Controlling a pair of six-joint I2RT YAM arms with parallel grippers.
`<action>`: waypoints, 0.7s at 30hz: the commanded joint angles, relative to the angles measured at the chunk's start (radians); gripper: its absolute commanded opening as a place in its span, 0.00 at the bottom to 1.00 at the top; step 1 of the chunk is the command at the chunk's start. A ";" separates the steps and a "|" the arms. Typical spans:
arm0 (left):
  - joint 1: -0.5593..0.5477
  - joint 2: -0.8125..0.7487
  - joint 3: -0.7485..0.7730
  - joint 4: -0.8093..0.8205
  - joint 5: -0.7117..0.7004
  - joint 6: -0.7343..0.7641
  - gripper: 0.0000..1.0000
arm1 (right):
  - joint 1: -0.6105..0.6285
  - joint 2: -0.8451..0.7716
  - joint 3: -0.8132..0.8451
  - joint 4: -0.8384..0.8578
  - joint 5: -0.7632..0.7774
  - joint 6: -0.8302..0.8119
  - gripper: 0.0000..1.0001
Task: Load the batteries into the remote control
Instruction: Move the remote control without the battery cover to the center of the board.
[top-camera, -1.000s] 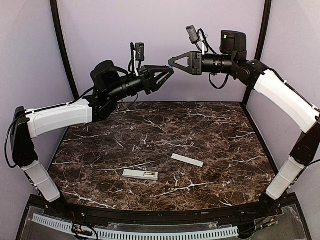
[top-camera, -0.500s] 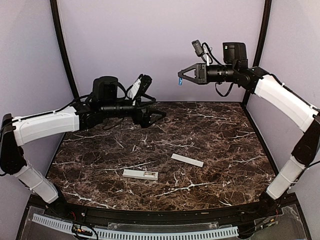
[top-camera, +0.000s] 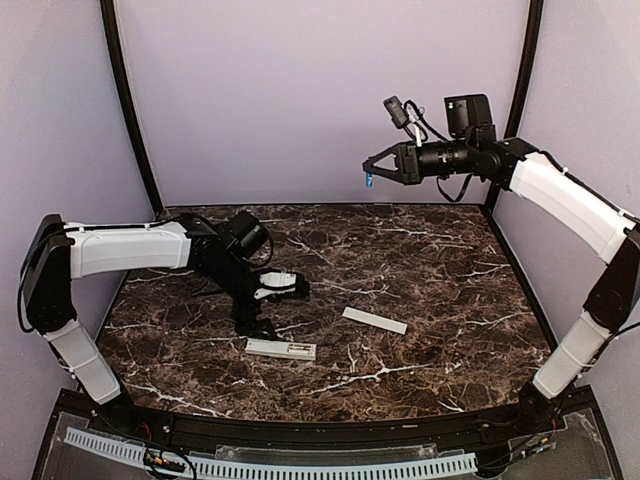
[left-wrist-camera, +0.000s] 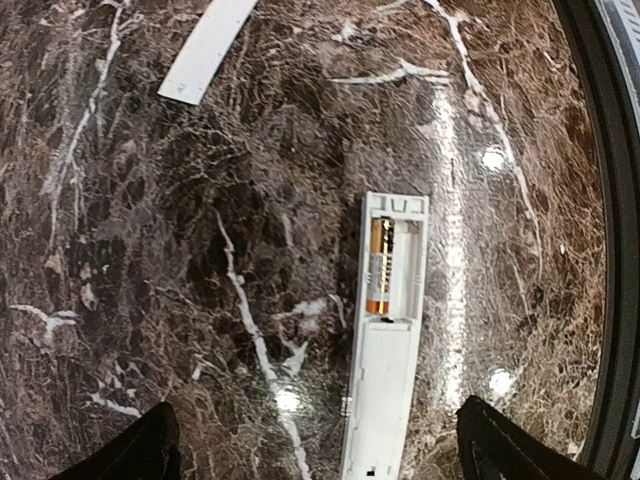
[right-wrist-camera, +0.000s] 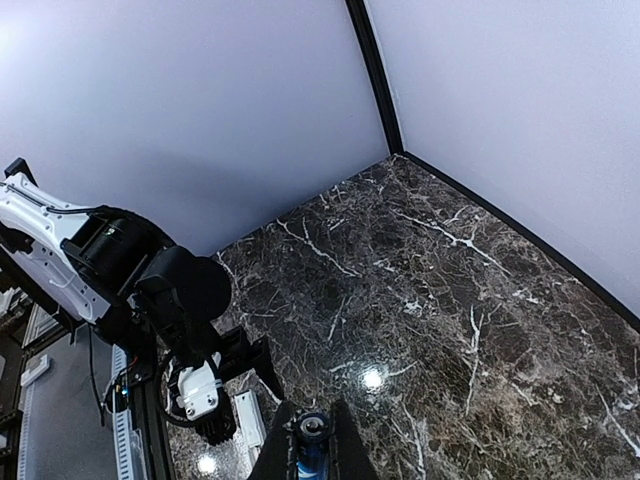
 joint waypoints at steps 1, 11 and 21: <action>0.007 0.016 0.007 -0.140 0.077 0.095 0.97 | -0.002 -0.037 -0.042 -0.014 -0.022 -0.053 0.00; -0.006 0.075 -0.054 -0.064 0.049 0.046 0.91 | -0.002 -0.079 -0.114 0.003 -0.046 -0.069 0.00; -0.057 0.116 -0.097 0.023 -0.090 -0.024 0.71 | -0.002 -0.071 -0.107 -0.036 -0.075 -0.126 0.00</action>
